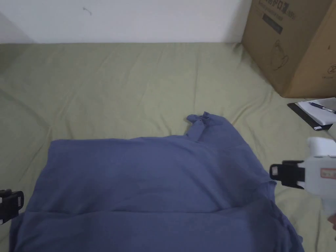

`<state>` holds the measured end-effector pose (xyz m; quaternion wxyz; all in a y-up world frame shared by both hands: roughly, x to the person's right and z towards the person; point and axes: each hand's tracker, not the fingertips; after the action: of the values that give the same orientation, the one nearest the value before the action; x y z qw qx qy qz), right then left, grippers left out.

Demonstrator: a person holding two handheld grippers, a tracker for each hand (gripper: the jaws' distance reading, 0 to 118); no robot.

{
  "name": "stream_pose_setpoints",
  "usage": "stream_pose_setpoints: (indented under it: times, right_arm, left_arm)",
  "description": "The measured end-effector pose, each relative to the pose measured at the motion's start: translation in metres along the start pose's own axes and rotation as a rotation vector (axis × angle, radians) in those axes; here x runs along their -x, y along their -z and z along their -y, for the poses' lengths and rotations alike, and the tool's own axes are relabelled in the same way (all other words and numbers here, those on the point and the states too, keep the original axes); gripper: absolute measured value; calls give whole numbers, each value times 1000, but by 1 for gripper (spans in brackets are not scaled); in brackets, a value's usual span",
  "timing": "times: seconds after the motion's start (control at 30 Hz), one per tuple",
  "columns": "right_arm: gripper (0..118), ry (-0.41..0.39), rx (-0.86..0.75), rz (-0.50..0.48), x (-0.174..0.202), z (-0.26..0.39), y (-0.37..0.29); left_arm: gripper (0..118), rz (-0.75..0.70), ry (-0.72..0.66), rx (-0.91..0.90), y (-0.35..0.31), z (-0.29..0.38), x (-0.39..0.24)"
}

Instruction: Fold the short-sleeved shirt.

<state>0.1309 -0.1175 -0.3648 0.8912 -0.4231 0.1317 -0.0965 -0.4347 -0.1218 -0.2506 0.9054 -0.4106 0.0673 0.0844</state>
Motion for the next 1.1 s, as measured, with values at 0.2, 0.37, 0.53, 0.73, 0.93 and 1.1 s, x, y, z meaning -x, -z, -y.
stream_pose_setpoints:
  times: [0.2,0.37,0.53,0.73,0.93,1.1]
  right_arm:
    - [0,34,37,16,-16,-52,64]
    - [0,69,83,31,-27,-85,121]
    - [65,32,189,122,-30,-113,188]
    - [92,7,239,114,-32,-131,233]
    - [7,-41,261,129,-20,-135,254]
    - [2,-74,251,137,-20,-131,247]
  left_arm:
    - [0,50,-30,-9,34,-35,-14]
    - [0,60,-73,5,60,-54,-12]
    - [0,49,-66,16,82,-68,-13]
    - [0,31,-58,59,105,-72,-10]
    - [0,21,-74,95,128,-82,3]
    - [87,37,-113,128,154,-108,13]
